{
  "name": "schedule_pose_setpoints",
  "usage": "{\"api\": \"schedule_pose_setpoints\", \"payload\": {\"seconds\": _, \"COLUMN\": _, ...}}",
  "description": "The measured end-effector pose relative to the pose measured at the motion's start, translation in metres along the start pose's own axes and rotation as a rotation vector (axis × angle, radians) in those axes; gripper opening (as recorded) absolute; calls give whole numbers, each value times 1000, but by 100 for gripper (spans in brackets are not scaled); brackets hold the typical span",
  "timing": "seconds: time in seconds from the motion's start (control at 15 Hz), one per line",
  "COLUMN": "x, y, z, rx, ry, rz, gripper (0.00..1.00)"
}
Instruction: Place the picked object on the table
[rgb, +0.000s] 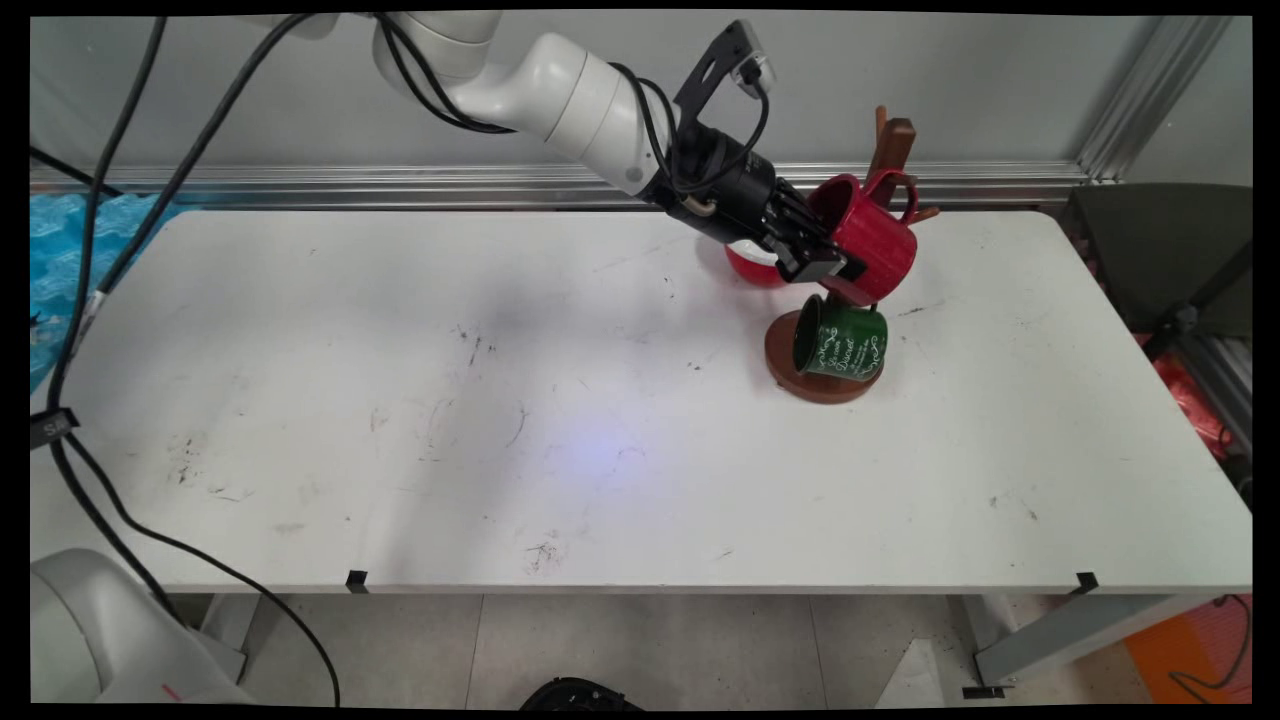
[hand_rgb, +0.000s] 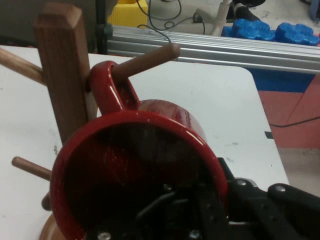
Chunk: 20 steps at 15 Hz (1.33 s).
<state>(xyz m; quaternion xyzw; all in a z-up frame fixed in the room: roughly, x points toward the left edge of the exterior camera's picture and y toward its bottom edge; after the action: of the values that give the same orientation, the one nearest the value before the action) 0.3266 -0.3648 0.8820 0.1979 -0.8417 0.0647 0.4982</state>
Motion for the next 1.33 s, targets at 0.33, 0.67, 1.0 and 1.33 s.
{"api": "schedule_pose_setpoints", "payload": {"seconds": 0.33, "x": 5, "y": 5, "z": -5, "rx": -2, "ry": -6, "rz": -5, "gripper": 0}}
{"api": "schedule_pose_setpoints", "payload": {"seconds": 0.67, "x": 11, "y": 15, "z": -15, "rx": -12, "ry": -15, "rz": -13, "gripper": 0}}
{"api": "schedule_pose_setpoints", "payload": {"seconds": 1.0, "x": 13, "y": 28, "z": -25, "rx": -31, "ry": -25, "rz": -26, "gripper": 0}}
{"api": "schedule_pose_setpoints", "payload": {"seconds": 1.33, "x": 16, "y": 40, "z": -34, "rx": -49, "ry": -30, "rz": -36, "gripper": 0}}
